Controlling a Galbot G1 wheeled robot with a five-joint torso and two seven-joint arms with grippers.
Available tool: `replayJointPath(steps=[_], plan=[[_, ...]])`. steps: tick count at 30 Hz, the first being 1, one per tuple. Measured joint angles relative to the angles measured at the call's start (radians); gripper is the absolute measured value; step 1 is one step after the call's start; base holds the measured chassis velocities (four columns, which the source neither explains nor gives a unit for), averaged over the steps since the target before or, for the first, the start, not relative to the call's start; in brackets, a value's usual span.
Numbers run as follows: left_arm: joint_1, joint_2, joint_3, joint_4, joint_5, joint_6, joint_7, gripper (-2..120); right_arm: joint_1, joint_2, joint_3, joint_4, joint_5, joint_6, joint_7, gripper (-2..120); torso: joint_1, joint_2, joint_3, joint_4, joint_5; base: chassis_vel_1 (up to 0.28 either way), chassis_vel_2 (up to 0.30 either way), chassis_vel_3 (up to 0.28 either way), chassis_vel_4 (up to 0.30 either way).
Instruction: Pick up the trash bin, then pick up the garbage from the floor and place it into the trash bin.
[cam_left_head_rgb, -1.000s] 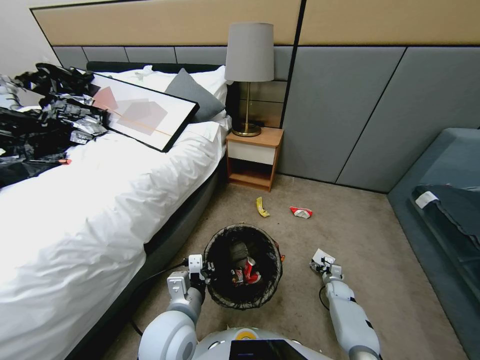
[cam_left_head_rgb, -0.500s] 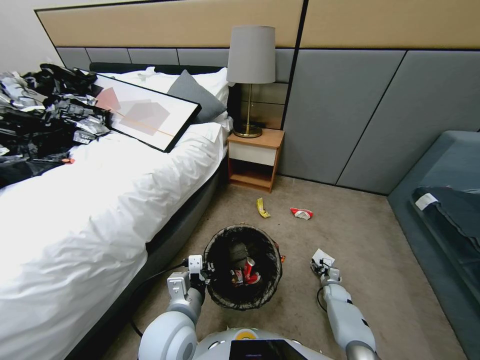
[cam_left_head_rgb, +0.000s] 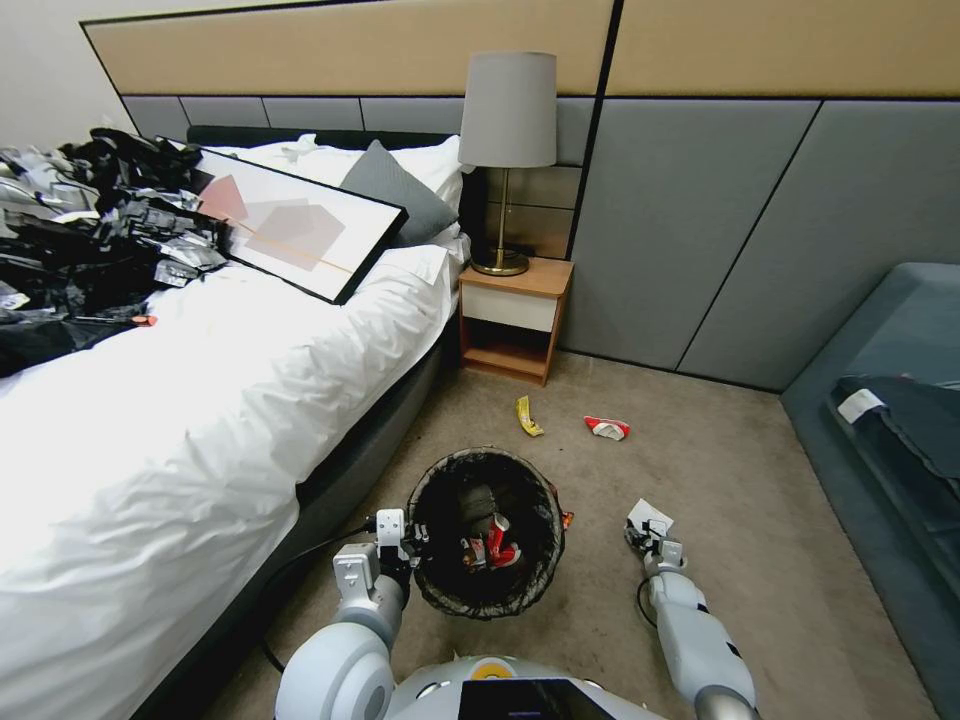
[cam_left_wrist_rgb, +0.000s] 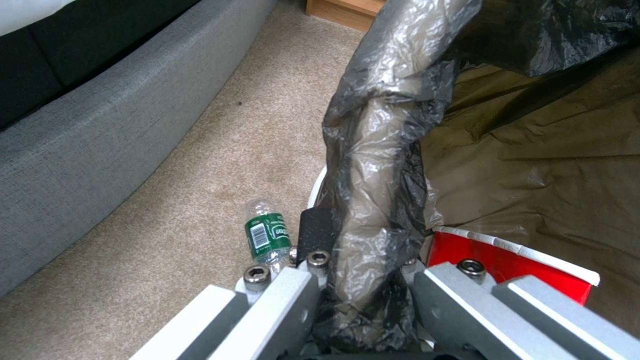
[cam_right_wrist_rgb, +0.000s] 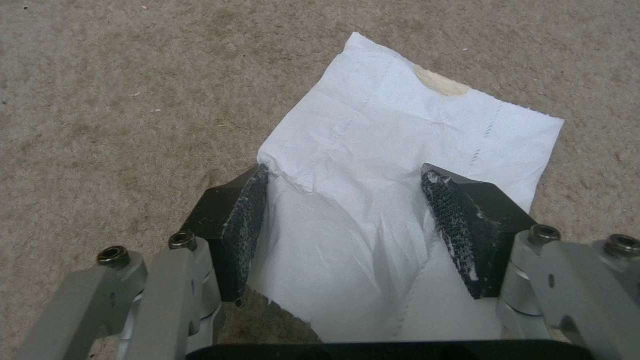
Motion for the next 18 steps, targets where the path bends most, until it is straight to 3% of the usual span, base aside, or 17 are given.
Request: replayJointPath(steps=[3, 11, 12, 18], plan=[[-0.001, 0.0, 0.001, 0.0, 0.0, -0.001, 0.0, 0, -0.011, 0.0, 0.0, 0.012, 0.0, 0.006, 0.002, 58, 0.0, 0.0, 0.0, 0.0002, 0.0003, 0.0, 0.0, 0.0, 0.0], [-0.003, 0.0, 0.001, 0.002, 0.0, -0.002, 0.0, 0, -0.044, 0.005, 0.001, 0.057, -0.001, 0.021, 0.003, 39, 0.0, 0.0, 0.0, 0.0, 0.001, 0.0, 0.0, 0.0, 0.0], [-0.003, 0.0, 0.0, 0.002, 0.0, -0.003, 0.0, 0, -0.049, 0.005, 0.002, 0.062, -0.001, 0.022, 0.003, 36, 0.0, 0.0, 0.0, -0.0012, 0.0005, 0.0, 0.0, 0.0, 0.0], [-0.003, 0.0, 0.002, 0.002, -0.001, -0.003, 0.0, 0, -0.054, 0.007, 0.004, 0.061, -0.001, 0.033, 0.003, 23, 0.0, 0.0, 0.0, -0.0008, 0.0002, 0.0, 0.0, 0.0, 0.0]])
